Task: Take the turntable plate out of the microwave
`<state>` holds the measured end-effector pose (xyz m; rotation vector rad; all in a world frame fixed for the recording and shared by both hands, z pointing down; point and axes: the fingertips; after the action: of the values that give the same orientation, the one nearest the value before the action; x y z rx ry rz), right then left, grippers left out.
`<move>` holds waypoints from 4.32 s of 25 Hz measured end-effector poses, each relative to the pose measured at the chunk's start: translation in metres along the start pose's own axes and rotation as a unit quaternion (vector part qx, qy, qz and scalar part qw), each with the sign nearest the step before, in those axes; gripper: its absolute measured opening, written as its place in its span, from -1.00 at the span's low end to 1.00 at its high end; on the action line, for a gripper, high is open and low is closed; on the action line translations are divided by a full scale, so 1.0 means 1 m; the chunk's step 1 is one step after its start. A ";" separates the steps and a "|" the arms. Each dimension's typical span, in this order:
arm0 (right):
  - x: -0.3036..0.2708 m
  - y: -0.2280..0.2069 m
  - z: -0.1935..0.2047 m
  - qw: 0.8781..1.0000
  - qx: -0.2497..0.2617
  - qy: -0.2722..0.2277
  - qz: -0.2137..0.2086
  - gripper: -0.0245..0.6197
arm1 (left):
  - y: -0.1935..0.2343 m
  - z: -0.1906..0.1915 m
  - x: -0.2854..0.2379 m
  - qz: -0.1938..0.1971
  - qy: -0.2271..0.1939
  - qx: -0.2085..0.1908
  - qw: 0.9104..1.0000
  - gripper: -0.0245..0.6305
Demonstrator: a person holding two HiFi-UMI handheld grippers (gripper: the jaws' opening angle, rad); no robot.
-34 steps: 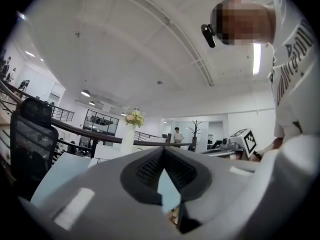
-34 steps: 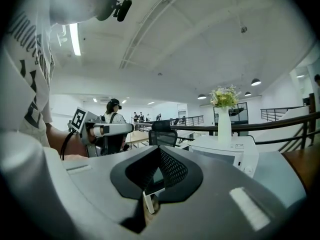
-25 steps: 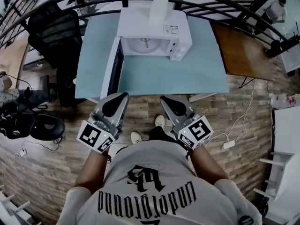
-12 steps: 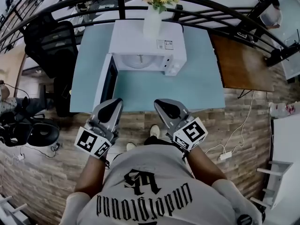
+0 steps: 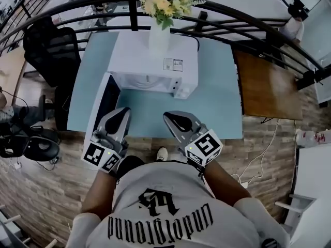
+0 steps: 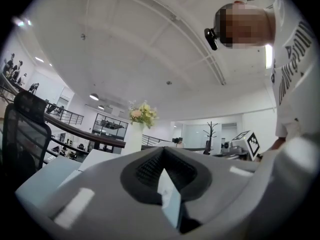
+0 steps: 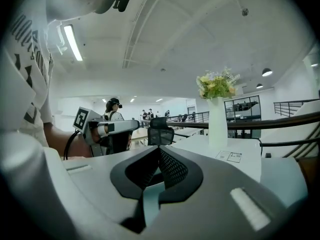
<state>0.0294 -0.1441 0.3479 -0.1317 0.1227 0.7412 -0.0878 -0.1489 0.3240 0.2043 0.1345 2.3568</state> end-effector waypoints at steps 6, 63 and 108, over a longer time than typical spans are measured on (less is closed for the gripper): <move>-0.023 -0.021 0.025 0.999 -0.033 0.018 -0.018 -0.91 | 0.020 0.021 -0.015 -0.029 0.005 0.010 1.000 -0.78; -0.260 -0.121 0.297 0.763 -0.627 0.086 0.134 -0.55 | 0.181 0.210 -0.052 -0.070 0.078 0.075 0.992 -0.77; -0.177 -0.135 0.306 0.735 -0.652 0.079 0.169 -0.87 | 0.186 0.348 -0.054 -0.153 -0.021 0.515 0.843 -0.24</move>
<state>0.0112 -0.3105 0.6876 -1.5704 -0.2526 1.0698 -0.1130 -0.3062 0.6888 0.6848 1.3118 1.7332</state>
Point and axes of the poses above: the fingertips, and each gripper's own axes: x backward along the fingers, y to its left, z out of its underside, and after that the axes turned 10 degrees about z, right-handed
